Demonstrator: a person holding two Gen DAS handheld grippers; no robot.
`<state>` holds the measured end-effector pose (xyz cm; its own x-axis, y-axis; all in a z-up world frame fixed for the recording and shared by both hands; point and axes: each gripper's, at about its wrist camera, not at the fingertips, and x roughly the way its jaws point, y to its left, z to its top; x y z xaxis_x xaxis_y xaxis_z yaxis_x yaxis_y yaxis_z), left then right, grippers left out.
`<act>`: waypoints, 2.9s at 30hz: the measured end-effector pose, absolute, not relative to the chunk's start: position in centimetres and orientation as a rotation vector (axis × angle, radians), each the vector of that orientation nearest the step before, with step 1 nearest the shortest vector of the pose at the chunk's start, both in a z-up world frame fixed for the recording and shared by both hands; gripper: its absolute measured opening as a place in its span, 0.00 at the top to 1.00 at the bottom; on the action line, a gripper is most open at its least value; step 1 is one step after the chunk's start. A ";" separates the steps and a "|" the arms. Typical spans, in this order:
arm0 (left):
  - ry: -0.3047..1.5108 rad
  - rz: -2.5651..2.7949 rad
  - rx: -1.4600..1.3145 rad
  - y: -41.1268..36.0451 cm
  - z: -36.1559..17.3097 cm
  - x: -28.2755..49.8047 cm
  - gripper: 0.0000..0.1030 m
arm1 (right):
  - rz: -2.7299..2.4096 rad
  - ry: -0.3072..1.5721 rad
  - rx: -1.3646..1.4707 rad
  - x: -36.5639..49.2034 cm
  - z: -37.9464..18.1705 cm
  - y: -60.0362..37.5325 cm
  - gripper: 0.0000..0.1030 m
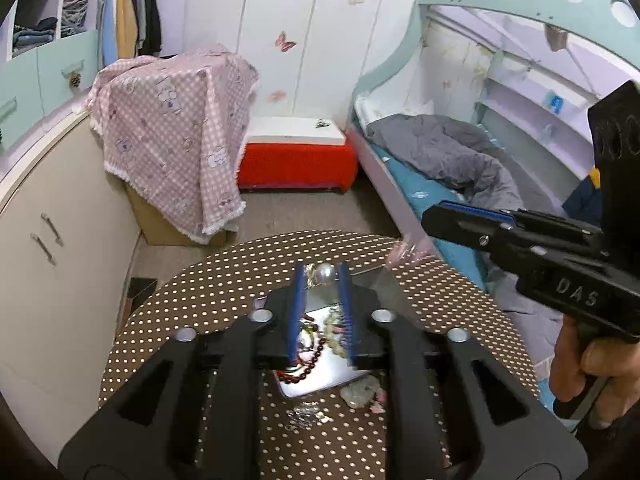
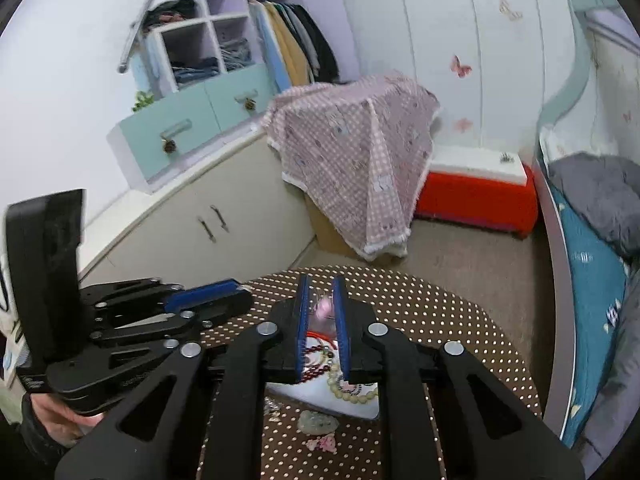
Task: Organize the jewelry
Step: 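Carry both held pieces over the dark box and release them, then move both tools back toward the remaining pieces beside the box, then grasp the pearl chain with the left tool while the right tool grasps the pink charm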
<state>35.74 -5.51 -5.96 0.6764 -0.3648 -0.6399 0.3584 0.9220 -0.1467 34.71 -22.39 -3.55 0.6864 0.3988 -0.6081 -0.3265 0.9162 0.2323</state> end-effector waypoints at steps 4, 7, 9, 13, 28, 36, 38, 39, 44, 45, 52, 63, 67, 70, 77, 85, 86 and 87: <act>0.664 -0.334 -0.010 -4.5 -5.7 35.2 0.07 | 0.359 0.683 0.193 34.5 -4.2 -24.0 0.13; 0.658 -0.300 -0.025 -3.7 -5.5 34.9 0.07 | 0.335 0.665 0.201 34.1 -3.9 -24.5 0.08; 0.648 -0.293 -0.034 -3.4 -5.2 34.5 0.07 | 0.328 0.649 0.210 33.4 -3.6 -24.9 0.08; 0.618 -0.275 -0.040 -2.5 -4.5 33.3 0.07 | 0.320 0.622 0.214 32.5 -3.0 -25.3 0.08; 0.542 -0.211 -0.059 -0.1 -3.8 28.5 0.07 | 0.312 0.548 0.154 28.4 -0.8 -24.6 0.08; 0.550 -0.195 -0.063 0.9 -5.1 27.0 0.07 | 0.302 0.552 0.137 27.2 -1.2 -24.4 0.08; 0.555 -0.188 -0.056 0.6 -5.6 26.5 0.07 | 0.296 0.557 0.133 26.9 -1.7 -24.4 0.08; 0.559 -0.185 -0.052 0.6 -5.8 26.4 0.07 | 0.294 0.562 0.131 26.7 -1.8 -24.5 0.08; 0.597 -0.181 -0.047 0.7 -7.6 26.0 0.07 | 0.284 0.597 0.137 25.4 -3.7 -24.9 0.08; 0.607 -0.179 -0.047 0.7 -8.0 25.9 0.07 | 0.282 0.612 0.146 25.1 -4.4 -25.1 0.08; 0.686 -0.171 -0.013 0.0 -11.9 25.9 0.07 | 0.273 0.729 0.178 24.5 -9.0 -25.8 0.08; 0.835 -0.188 0.104 -2.8 -17.7 29.1 0.07 | 0.280 0.834 0.188 23.9 -13.2 -25.2 0.08; 0.874 -0.194 0.149 -3.8 -19.0 30.0 0.07 | 0.279 0.849 0.194 23.8 -13.9 -25.2 0.08; 0.868 -0.204 0.167 -4.3 -18.7 30.3 0.07 | 0.274 0.861 0.197 23.9 -14.3 -25.2 0.08; 0.886 -0.215 0.169 -5.0 -18.9 31.3 0.15 | 0.275 0.874 0.197 24.1 -14.8 -25.0 0.08; 0.870 -0.348 0.119 -6.5 -18.6 30.9 0.78 | 0.282 0.887 0.153 25.0 -15.5 -24.0 0.08; 0.870 -0.365 0.108 -6.4 -18.6 30.8 0.81 | 0.285 0.889 0.142 25.1 -15.6 -23.7 0.08; 0.873 -0.379 0.094 -6.3 -18.6 30.7 0.89 | 0.285 0.889 0.134 25.2 -15.7 -23.5 0.08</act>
